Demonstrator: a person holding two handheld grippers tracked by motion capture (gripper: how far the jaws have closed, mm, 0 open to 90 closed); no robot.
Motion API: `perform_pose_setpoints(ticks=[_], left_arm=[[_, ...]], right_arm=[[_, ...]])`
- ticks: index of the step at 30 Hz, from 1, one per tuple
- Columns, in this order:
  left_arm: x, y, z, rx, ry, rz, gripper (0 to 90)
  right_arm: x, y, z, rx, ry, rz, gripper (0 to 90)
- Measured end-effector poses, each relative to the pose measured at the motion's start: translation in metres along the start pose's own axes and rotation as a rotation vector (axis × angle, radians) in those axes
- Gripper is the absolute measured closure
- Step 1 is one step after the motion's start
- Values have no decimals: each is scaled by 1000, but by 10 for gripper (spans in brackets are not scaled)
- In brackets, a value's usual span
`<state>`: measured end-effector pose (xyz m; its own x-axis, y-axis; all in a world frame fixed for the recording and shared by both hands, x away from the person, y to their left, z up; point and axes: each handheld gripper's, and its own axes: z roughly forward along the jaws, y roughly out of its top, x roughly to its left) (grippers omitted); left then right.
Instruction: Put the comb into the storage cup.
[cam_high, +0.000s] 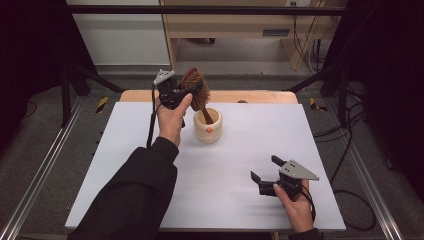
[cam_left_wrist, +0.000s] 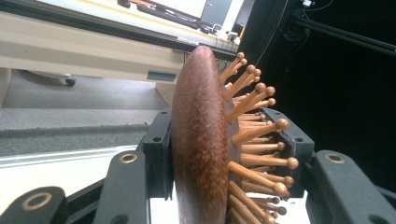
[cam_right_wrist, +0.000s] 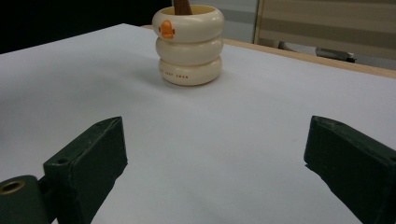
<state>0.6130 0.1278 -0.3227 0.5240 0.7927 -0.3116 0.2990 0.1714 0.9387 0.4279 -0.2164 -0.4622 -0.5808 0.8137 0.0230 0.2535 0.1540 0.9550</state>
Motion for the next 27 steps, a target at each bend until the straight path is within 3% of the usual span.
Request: perform_pose_setpoints(ticks=[27], left_arm=[[0,-6,3,10,4,-1,499]], right_arm=[[0,0,0,2,3,-1,59]])
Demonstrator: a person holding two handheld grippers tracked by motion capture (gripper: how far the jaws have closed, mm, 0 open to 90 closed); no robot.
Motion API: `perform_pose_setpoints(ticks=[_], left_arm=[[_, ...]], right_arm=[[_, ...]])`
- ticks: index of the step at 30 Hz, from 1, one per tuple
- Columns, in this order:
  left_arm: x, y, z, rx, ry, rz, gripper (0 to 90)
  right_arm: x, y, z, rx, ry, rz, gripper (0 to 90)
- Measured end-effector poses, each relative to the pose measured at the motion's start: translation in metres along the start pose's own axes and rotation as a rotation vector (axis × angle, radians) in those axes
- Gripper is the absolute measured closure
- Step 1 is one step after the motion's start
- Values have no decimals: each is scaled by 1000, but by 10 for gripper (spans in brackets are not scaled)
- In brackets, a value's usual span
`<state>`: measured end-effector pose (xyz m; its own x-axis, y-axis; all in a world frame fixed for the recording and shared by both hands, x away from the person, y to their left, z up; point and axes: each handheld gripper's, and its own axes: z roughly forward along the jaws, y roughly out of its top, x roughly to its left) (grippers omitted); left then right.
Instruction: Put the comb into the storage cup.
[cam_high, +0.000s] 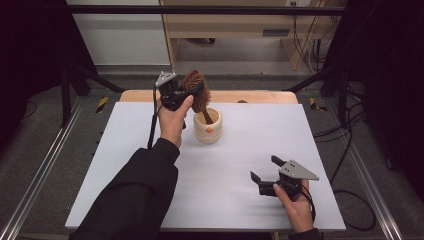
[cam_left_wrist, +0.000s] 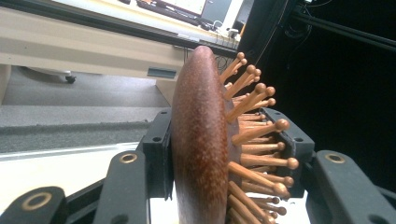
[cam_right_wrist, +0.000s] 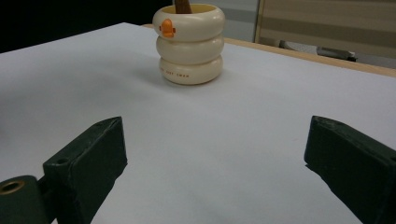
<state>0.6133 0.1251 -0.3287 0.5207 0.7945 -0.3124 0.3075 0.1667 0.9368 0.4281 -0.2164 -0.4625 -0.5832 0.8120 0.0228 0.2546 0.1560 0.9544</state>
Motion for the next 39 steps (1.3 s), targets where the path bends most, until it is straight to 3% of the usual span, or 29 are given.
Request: perform_pose_setpoints(ticks=[39], left_arm=[[0,-14,5,19,-3,-6,498]], right_arm=[[1,-1,2,10,8,-7,58]])
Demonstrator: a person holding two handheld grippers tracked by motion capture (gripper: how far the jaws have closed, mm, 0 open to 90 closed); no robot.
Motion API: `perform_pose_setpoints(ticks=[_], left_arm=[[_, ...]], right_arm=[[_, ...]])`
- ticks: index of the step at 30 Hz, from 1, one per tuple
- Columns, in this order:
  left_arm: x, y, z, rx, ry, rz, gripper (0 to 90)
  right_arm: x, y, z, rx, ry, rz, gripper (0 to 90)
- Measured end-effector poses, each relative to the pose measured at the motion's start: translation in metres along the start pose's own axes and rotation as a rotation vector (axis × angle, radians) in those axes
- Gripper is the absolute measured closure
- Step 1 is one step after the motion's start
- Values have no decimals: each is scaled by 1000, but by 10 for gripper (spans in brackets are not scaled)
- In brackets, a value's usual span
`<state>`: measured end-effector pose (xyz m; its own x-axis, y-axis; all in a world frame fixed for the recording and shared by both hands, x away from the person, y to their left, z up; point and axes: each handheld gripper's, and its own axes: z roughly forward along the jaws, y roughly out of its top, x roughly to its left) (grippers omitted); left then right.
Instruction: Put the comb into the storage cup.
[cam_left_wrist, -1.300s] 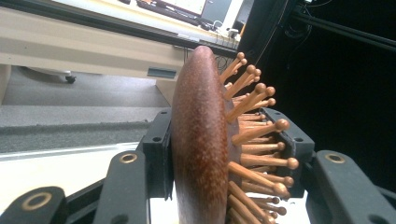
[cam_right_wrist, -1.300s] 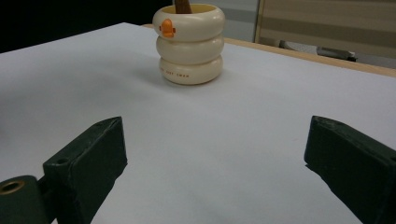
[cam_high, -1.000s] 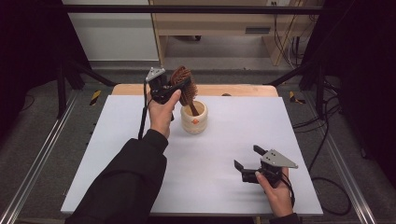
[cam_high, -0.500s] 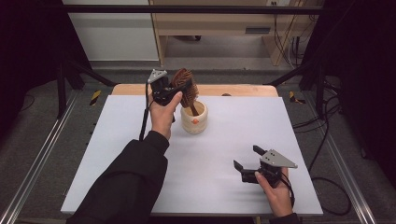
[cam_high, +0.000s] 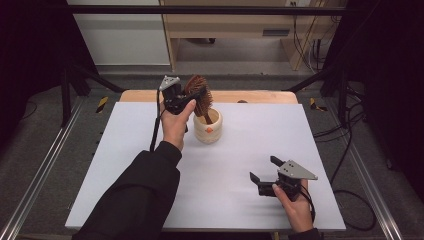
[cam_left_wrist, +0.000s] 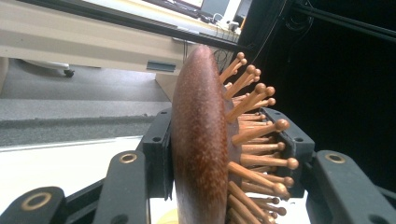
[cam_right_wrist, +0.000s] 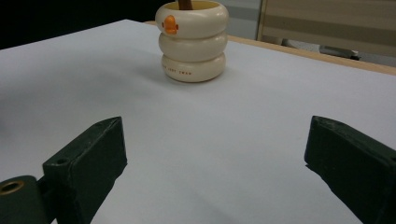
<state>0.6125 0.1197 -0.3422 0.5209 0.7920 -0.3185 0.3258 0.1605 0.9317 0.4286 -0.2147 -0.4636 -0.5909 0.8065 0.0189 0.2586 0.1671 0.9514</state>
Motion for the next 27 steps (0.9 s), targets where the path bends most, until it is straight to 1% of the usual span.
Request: perform_pose_setpoints(ticks=[8,11,27], left_arm=[[1,-2,1,3,1,-1,498],[1,-2,1,2,-2,-8,498],[2,-6,2,8,1,-9,498]], right_arm=[[0,0,0,0,1,0,58],[0,0,0,-1,1,0,58],[0,0,0,1,1,3,58]])
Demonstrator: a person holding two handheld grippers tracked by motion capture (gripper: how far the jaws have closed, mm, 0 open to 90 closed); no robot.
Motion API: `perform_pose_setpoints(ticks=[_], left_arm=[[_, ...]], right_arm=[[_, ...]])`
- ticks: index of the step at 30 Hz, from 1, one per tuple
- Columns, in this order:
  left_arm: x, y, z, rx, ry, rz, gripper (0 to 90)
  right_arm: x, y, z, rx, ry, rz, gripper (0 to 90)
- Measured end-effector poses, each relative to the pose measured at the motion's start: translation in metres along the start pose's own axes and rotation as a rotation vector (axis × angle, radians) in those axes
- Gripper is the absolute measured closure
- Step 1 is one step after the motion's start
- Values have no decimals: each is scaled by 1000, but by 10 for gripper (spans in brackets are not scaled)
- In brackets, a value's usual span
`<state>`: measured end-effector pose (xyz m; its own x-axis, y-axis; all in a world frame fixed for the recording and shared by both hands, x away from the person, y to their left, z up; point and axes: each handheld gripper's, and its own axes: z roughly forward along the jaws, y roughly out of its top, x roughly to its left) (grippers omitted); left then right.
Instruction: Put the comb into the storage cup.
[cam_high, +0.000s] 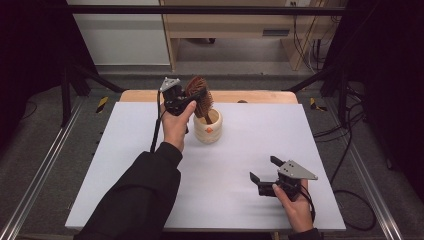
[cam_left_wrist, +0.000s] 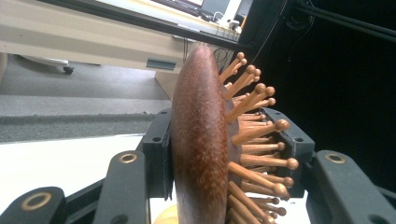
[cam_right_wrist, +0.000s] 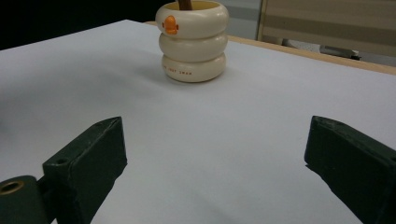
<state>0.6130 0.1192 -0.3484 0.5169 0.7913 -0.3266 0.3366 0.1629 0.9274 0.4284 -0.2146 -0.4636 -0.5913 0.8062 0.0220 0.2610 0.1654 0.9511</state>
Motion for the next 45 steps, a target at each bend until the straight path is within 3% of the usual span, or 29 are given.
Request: perform_pose_setpoints(ticks=[45], left_arm=[[5,-11,6,19,-5,-27,497]], right_arm=[[0,0,0,0,1,6,57]])
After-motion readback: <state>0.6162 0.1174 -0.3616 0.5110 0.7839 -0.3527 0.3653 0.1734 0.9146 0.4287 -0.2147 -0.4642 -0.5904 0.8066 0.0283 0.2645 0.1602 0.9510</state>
